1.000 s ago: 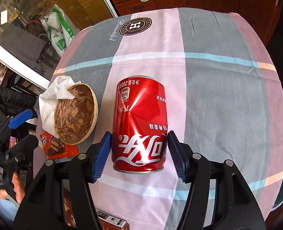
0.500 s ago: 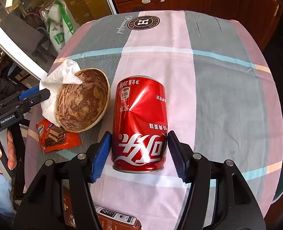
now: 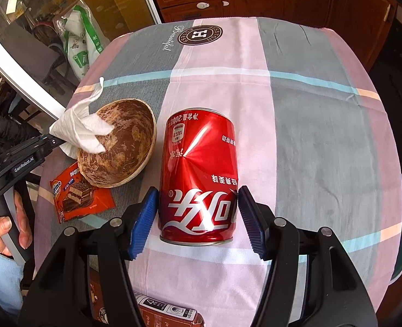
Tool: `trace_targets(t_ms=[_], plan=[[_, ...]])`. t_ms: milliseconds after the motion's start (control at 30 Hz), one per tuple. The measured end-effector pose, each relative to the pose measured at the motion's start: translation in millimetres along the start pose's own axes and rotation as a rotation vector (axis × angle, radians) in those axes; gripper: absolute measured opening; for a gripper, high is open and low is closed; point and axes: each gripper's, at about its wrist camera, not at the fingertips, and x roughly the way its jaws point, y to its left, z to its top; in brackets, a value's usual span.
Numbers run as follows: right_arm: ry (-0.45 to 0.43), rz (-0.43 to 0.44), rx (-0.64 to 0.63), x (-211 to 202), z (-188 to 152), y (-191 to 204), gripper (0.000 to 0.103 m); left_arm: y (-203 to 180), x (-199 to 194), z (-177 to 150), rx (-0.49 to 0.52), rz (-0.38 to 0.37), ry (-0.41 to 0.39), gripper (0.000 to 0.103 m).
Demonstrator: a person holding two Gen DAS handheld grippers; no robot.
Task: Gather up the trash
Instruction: 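Grasp the red cola can with the right tool while the left tool grasps the white tissue, then carry the cola can and tissue over the bin and release both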
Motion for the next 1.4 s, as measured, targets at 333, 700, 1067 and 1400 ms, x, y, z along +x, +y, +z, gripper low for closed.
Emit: trace_targets(t_ms=[333,700,1067,1400], plan=[[-0.017,0.013,0.040,-8,-9,-7,0.057,-8,-55,0,0.030,0.043,-0.092,0.004],[-0.090,0.037,0.093,-46,-29,-31,0.057,-68,-98,1,0.121,-0.014,-0.144,0.004],[-0.199,0.040,0.206,-101,-62,-94,0.057,-181,-87,-14,0.279,-0.096,-0.101,0.004],[-0.273,0.018,0.338,-140,-107,-170,0.057,-260,-67,-31,0.379,-0.168,-0.048,0.005]])
